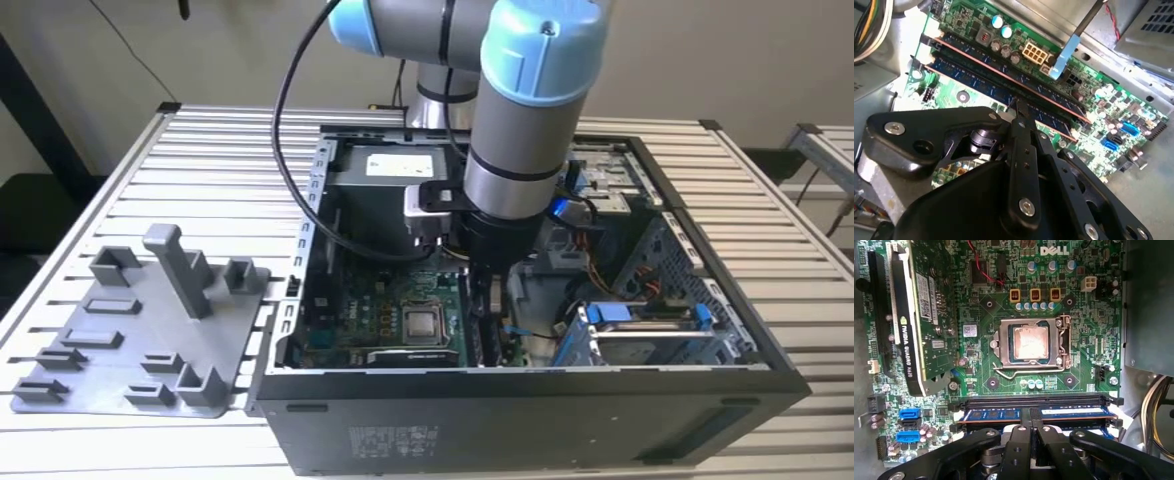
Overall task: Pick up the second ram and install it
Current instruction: 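Press down the second ram until it locks into place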
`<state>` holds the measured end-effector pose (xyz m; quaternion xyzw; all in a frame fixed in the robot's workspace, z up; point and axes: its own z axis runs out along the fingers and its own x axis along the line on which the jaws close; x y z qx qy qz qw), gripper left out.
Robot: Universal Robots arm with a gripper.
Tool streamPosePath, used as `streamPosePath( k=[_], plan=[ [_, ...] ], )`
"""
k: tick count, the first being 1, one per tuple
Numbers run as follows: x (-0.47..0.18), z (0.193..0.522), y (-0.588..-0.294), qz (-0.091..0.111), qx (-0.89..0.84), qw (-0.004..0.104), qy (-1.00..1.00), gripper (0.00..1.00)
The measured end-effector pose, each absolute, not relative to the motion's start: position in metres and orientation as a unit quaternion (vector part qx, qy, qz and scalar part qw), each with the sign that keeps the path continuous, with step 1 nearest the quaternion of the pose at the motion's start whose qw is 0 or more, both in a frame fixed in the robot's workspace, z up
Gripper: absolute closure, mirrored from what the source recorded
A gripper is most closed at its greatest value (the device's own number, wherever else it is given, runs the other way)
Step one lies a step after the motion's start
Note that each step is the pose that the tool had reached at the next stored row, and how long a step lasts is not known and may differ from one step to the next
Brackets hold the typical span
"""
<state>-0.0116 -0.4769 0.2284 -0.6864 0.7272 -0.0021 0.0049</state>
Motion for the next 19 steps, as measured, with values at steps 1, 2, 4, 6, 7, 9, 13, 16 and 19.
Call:
streamPosePath(
  k=[1, 2, 4, 6, 7, 9, 13, 16, 19],
  plan=[
    [-0.012, 0.231, -0.477, -0.002, -0.686, 0.005, 0.727, 0.89],
    [-0.012, 0.234, -0.477, -0.002, -0.686, 0.005, 0.727, 0.89],
    [-0.012, 0.240, -0.477, -0.002, -0.686, 0.005, 0.727, 0.89],
    [-0.012, 0.245, -0.477, -0.002, -0.686, 0.005, 0.727, 0.89],
    [-0.012, 0.248, -0.477, -0.002, -0.686, 0.005, 0.727, 0.89],
    [-0.012, 0.253, -0.477, -0.003, -0.686, 0.005, 0.727, 0.89],
    [-0.012, 0.257, -0.477, -0.003, -0.686, 0.006, 0.727, 0.89],
    [-0.012, 0.258, -0.477, -0.003, -0.686, 0.006, 0.727, 0.89],
    [-0.012, 0.258, -0.477, -0.003, -0.686, 0.006, 0.727, 0.89]
  ],
)
